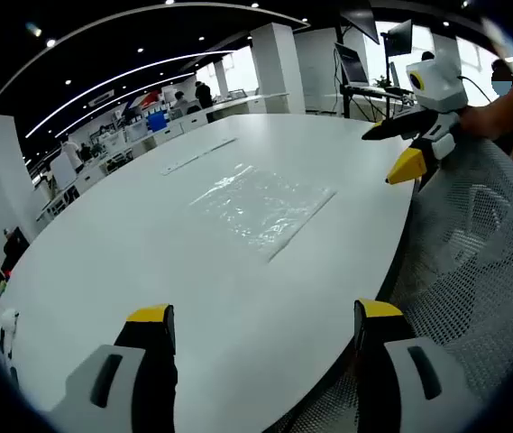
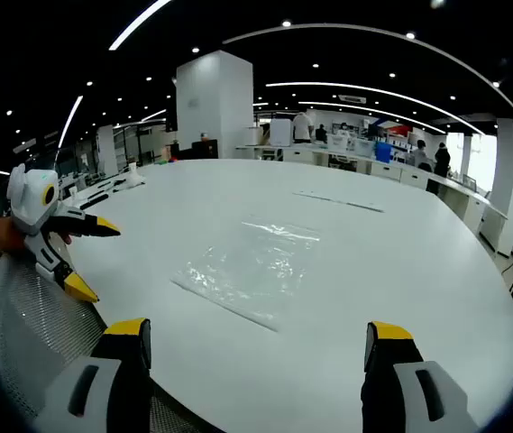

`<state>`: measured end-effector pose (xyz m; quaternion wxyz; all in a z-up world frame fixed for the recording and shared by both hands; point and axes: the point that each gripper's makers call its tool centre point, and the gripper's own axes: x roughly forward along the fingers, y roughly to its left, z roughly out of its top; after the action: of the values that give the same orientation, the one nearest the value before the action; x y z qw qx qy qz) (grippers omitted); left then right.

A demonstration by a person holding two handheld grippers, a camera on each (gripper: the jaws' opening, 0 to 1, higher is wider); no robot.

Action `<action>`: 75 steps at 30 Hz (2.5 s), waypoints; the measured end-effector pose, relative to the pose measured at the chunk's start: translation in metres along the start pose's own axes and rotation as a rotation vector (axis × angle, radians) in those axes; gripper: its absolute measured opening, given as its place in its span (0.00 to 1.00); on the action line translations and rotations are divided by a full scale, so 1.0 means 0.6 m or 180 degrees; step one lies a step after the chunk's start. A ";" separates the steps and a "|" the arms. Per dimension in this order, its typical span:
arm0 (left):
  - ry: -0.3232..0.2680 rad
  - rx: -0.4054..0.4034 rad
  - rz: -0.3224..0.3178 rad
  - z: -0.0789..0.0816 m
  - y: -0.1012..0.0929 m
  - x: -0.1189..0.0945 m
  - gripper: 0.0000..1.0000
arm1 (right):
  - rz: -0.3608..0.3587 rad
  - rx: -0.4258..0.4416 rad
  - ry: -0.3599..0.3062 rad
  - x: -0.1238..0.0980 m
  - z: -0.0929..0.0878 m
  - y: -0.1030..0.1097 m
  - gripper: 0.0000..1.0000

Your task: Open the resealable bag by pulling the two sides of the seal apart until the entire bag opening is separated and visibly accessible.

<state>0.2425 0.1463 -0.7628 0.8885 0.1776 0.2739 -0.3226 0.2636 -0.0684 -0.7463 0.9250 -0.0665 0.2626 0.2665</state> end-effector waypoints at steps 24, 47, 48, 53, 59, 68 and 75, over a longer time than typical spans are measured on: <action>0.0004 0.0021 0.0007 0.001 0.000 0.000 0.78 | 0.0014 -0.0031 0.0079 0.002 -0.006 0.001 0.99; 0.0056 0.0041 0.0024 -0.005 0.002 0.000 0.89 | 0.0020 -0.0079 0.0128 0.000 -0.011 0.004 0.99; 0.0063 0.0044 0.0015 -0.005 0.000 0.000 0.89 | 0.0021 -0.0073 0.0123 0.000 -0.011 0.004 0.99; 0.0086 0.0060 0.0035 -0.006 0.002 -0.001 0.90 | 0.0022 -0.0071 0.0117 -0.001 -0.010 0.003 0.99; 0.0072 0.0057 0.0053 -0.002 0.006 -0.002 0.90 | 0.0036 -0.0049 0.0090 -0.001 -0.006 0.004 0.99; 0.0081 0.0066 0.0044 0.001 0.007 -0.005 0.89 | 0.0050 -0.0080 0.0097 -0.002 -0.003 0.005 0.99; 0.0061 0.0062 0.0033 0.003 0.008 -0.007 0.89 | 0.0056 -0.0080 0.0081 -0.003 0.000 0.007 0.98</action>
<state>0.2439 0.1509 -0.7581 0.8857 0.1907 0.2783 -0.3190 0.2599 -0.0656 -0.7452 0.9183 -0.0791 0.2716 0.2770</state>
